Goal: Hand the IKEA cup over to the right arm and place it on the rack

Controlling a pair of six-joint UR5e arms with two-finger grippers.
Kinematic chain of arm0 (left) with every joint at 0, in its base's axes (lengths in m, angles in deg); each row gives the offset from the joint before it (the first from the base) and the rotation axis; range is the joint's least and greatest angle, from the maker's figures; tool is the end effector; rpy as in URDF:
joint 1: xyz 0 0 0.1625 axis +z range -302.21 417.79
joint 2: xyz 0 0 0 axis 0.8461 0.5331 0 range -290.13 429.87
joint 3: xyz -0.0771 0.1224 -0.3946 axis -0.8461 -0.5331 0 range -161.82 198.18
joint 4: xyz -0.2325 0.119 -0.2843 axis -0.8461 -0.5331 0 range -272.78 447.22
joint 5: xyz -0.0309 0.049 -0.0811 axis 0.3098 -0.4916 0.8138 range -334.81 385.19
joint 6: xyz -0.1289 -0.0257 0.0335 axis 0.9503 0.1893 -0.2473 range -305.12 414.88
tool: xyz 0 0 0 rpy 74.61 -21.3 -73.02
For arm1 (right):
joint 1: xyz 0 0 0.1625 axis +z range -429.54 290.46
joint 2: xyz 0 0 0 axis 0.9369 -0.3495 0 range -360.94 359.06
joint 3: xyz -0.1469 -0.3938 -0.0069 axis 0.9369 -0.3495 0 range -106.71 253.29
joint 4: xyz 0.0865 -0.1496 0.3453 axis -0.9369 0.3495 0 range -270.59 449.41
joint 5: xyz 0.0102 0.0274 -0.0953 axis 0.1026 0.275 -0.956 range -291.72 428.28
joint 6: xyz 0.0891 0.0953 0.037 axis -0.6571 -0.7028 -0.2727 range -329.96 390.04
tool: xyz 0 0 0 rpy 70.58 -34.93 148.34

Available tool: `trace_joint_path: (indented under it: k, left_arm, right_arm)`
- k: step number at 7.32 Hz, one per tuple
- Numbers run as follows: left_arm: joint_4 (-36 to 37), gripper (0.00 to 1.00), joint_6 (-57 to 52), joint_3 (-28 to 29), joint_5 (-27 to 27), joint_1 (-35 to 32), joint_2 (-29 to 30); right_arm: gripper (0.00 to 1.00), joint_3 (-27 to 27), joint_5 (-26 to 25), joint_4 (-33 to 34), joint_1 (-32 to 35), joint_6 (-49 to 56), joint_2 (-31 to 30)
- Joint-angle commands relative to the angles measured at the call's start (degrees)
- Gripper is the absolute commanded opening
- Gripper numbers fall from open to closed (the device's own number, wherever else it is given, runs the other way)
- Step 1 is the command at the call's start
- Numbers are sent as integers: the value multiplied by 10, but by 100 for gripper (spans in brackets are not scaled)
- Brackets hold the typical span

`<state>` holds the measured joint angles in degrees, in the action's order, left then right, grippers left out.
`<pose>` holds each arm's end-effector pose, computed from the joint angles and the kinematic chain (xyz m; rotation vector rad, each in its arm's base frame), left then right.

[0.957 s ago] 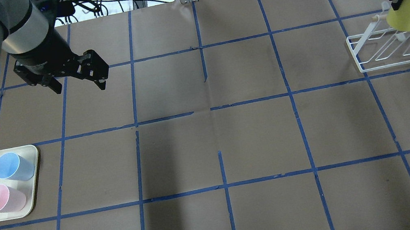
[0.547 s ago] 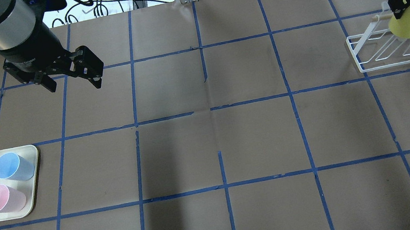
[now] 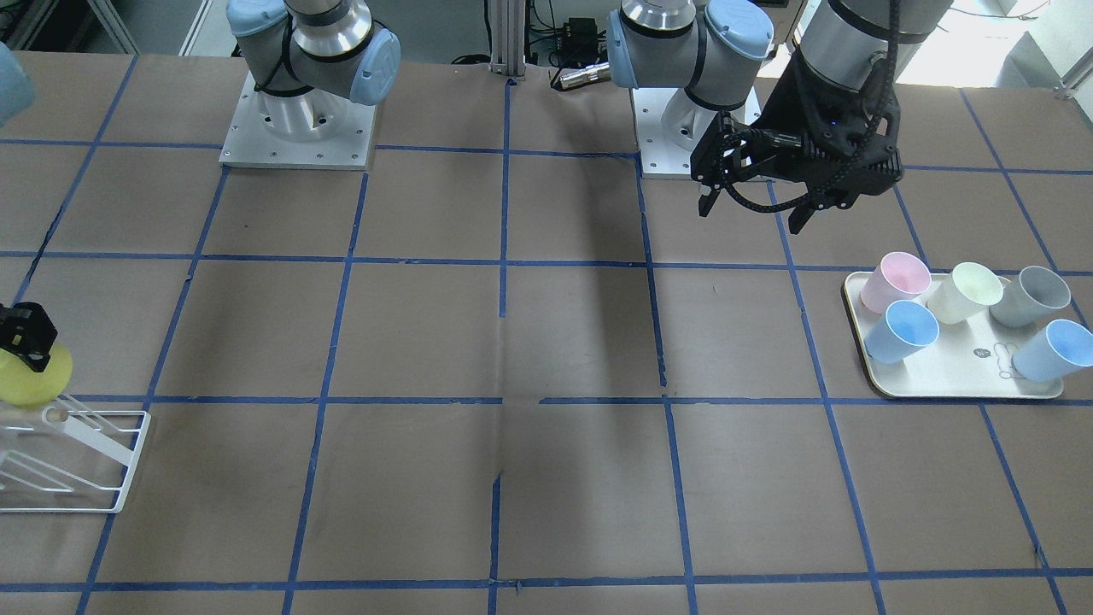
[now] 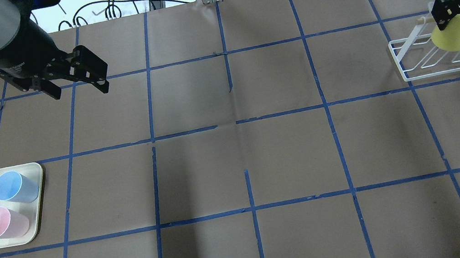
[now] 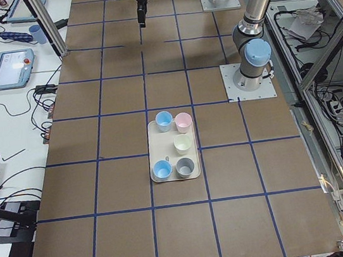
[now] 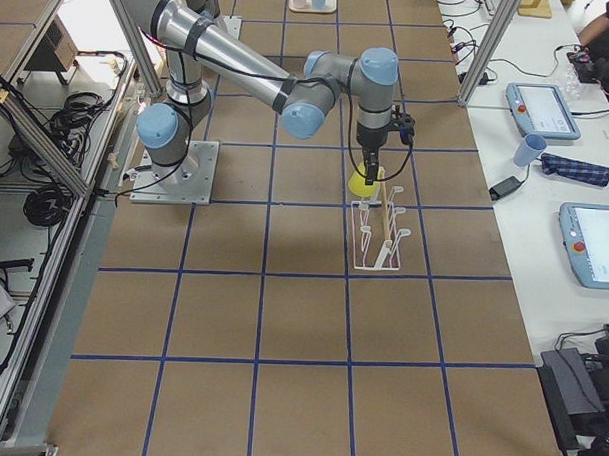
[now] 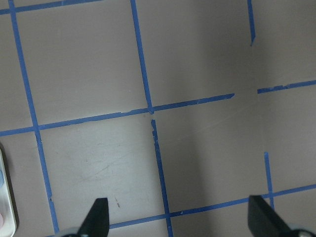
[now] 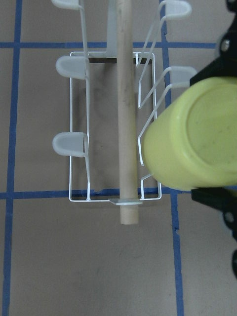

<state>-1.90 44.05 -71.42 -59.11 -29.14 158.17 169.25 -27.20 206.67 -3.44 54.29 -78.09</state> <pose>-0.1221 -0.4634 0.4662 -0.2102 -3.0403 0.0973 -0.1148 -0.5561 0.3366 -0.0014 -2.9910 0.1433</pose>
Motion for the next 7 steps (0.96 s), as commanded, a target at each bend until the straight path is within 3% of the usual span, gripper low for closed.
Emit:
trace_joint_path:
  k: [1, 2, 3, 5, 6, 7]
  left_arm:
    - [4, 100, 5, -1, 0, 2, 0]
    - [3, 100, 0, -1, -3, 2, -1]
    - [3, 100, 1, 0, -10, 2, -2]
    - [-14, 100, 9, 3, -65, 1, -1]
    - [-20, 100, 44, 13, -65, 0, 3]
    - [-25, 100, 54, 14, -65, -2, 2]
  right_arm:
    - [13, 1, 0, 16, 0, 0, 25]
    - [18, 1, 1, 16, 0, -1, 33]
    - [32, 0, 8, 23, 1, 0, 43]
    - [79, -1, 16, 38, 3, 0, 56]
    - [100, -3, 16, 32, 3, 0, 52]
    - [100, -4, 16, 21, 4, 0, 47]
